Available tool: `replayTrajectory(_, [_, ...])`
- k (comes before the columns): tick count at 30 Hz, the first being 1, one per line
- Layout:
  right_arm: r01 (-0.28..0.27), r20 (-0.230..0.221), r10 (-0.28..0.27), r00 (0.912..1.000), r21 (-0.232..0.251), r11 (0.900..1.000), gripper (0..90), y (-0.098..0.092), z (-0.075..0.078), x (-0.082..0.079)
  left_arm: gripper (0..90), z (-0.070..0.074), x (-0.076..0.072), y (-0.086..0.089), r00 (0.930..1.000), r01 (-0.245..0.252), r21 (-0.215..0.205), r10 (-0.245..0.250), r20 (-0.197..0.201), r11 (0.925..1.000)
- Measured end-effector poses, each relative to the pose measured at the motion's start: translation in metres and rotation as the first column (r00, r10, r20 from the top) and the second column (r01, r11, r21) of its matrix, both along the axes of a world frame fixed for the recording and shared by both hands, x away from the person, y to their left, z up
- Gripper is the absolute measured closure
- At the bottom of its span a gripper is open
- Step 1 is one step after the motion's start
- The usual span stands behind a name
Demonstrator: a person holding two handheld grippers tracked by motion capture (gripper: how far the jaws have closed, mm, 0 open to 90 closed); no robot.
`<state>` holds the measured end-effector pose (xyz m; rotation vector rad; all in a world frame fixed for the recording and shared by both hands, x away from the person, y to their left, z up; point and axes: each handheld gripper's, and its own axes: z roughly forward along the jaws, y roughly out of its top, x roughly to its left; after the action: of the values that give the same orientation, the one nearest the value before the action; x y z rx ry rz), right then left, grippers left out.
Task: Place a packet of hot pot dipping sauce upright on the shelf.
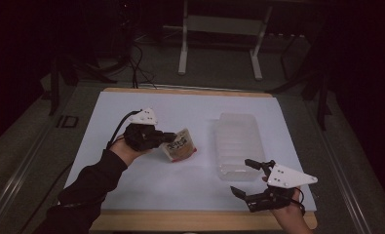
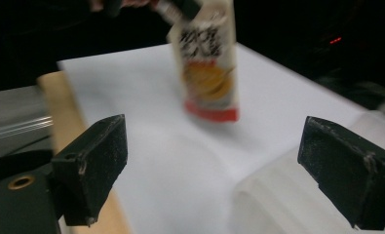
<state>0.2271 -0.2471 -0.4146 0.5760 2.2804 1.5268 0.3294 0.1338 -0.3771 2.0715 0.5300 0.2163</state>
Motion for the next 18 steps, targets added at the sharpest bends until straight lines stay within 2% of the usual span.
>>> replayTrajectory(2, [-0.036,-0.037,0.036,0.9987,0.021,0.999,11.0,0.0,0.001,0.003,90.0,0.006,-0.002,0.001,0.9996,0.028,0.003,-0.028,0.009,0.9996])
replayTrajectory(3, [-0.036,-0.037,0.036,0.9987,0.021,0.999,11.0,0.0,0.001,0.003,90.0,0.006,-0.002,0.001,0.9996,0.028,0.003,-0.028,0.009,0.9996])
replayTrajectory(4, [-0.064,-0.018,0.066,0.9977,0.069,0.996,10.5,-0.002,0.005,0.003,90.0,0.011,-0.005,0.0,0.9984,0.053,0.008,-0.053,0.018,0.9986])
replayTrajectory(6, [-0.092,0.008,0.091,0.9958,0.09,0.992,10.5,-0.003,0.009,0.002,90.0,0.014,-0.007,-0.001,0.9964,0.079,0.016,-0.079,0.028,0.9967])
replayTrajectory(10, [-0.144,-0.002,0.144,0.9895,0.064,0.988,10.9,0.0,0.016,0.005,90.0,0.02,-0.01,-0.004,0.991,0.128,0.046,-0.129,0.034,0.9908])
replayTrajectory(11, [-0.144,0.008,0.144,0.9896,0.058,0.988,14.3,0.0,0.018,0.007,90.0,0.021,-0.011,-0.005,0.9896,0.137,0.051,-0.139,0.037,0.9892])
replayTrajectory(13, [-0.178,-0.004,0.179,0.9839,0.046,0.983,16.4,0.0,0.022,0.012,90.0,0.023,-0.014,-0.008,0.9842,0.172,0.068,-0.175,0.031,0.9828])
replayTrajectory(14, [-0.178,-0.004,0.179,0.9839,0.046,0.983,16.4,0.0,0.022,0.012,90.0,0.023,-0.014,-0.008,0.9842,0.172,0.068,-0.175,0.031,0.9828])
replayTrajectory(17, [-0.185,0.03,0.185,0.9823,0.014,0.983,22.7,0.0,0.031,0.021,90.0,0.027,-0.018,-0.014,0.9745,0.218,0.097,-0.222,0.032,0.9711])
replayTrajectory(18, [-0.193,0.023,0.193,0.981,0.007,0.981,24.5,0.0,0.033,0.023,90.0,0.028,-0.02,-0.015,0.9719,0.229,0.104,-0.233,0.031,0.9679])
